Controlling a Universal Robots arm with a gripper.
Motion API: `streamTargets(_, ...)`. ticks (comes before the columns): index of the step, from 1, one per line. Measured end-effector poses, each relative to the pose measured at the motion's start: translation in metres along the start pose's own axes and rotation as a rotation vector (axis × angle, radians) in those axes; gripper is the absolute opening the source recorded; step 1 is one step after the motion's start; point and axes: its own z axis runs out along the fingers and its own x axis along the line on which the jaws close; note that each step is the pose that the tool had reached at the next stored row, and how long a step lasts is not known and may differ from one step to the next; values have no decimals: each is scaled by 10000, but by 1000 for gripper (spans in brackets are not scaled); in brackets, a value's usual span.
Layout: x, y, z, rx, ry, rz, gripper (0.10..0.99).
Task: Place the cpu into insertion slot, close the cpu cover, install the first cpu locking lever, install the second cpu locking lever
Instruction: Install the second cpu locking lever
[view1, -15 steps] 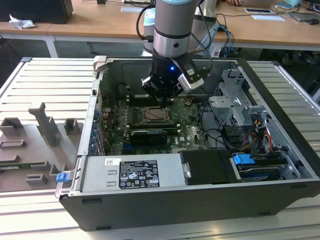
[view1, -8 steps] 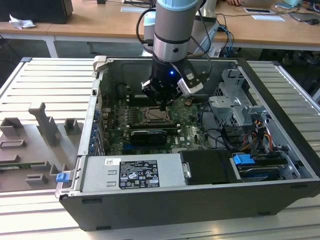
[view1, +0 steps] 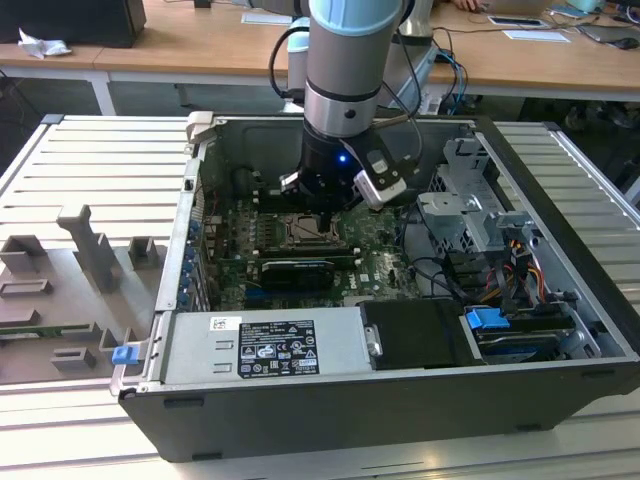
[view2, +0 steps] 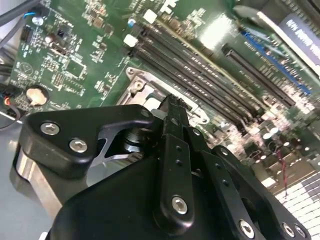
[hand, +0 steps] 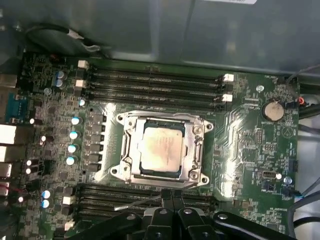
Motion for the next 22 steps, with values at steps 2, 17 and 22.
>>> streamTargets(2,70,3,7,-2,0,-3,106)
streamTargets(17,409,-43,215,-298,-24,-69,106)
streamTargets(22,473,-67,270,-474,-43,-72,106)
